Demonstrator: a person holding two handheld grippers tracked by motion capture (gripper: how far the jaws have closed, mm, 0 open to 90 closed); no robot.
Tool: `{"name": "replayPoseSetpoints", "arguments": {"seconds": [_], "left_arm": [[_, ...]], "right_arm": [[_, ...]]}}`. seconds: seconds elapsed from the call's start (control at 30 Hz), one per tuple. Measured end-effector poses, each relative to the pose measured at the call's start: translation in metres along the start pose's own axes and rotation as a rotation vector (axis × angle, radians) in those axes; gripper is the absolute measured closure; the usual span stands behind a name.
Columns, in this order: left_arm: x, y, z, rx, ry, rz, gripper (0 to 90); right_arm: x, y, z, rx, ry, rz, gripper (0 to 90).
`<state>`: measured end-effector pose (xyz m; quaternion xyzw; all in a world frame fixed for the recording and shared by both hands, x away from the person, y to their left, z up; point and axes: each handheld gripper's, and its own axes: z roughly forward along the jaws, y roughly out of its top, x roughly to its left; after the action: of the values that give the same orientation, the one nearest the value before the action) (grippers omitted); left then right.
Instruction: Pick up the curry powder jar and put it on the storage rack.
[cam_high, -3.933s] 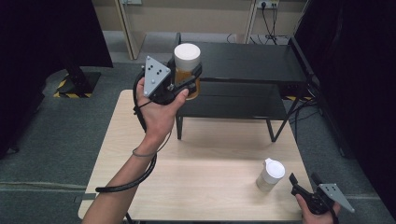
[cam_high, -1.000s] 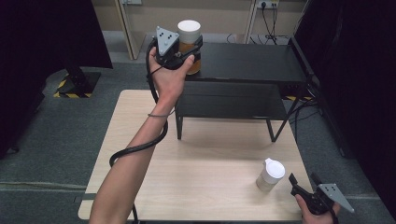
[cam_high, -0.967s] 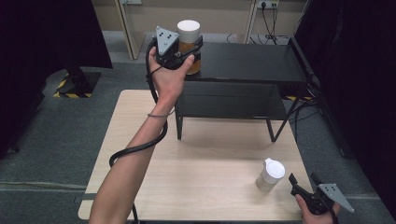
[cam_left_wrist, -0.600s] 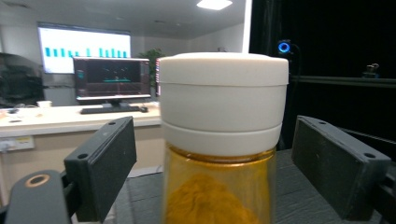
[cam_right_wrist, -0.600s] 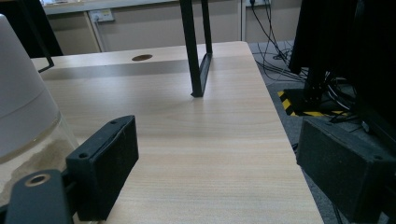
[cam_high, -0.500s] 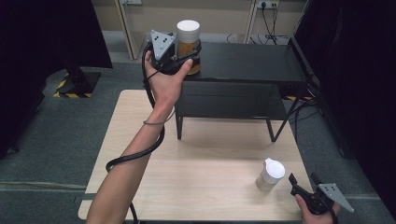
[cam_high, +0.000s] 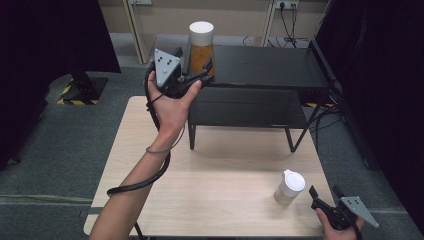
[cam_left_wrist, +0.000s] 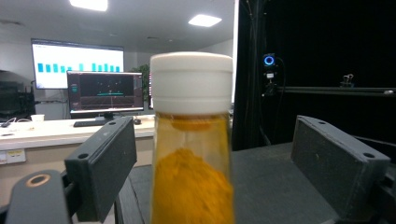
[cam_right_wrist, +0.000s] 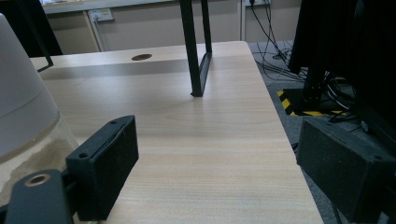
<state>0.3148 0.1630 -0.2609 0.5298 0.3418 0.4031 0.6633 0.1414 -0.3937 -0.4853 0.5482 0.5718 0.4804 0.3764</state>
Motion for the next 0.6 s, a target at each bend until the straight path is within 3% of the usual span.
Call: {"name": "replayPoseSetpoints", "arguments": {"seconds": [0.6], "left_arm": [[-0.002,-0.044,-0.050,-0.008,-0.064,0.011,14.0]], "right_arm": [[0.001,0.000,0.000,0.001,-0.002,-0.002,13.1]]}}
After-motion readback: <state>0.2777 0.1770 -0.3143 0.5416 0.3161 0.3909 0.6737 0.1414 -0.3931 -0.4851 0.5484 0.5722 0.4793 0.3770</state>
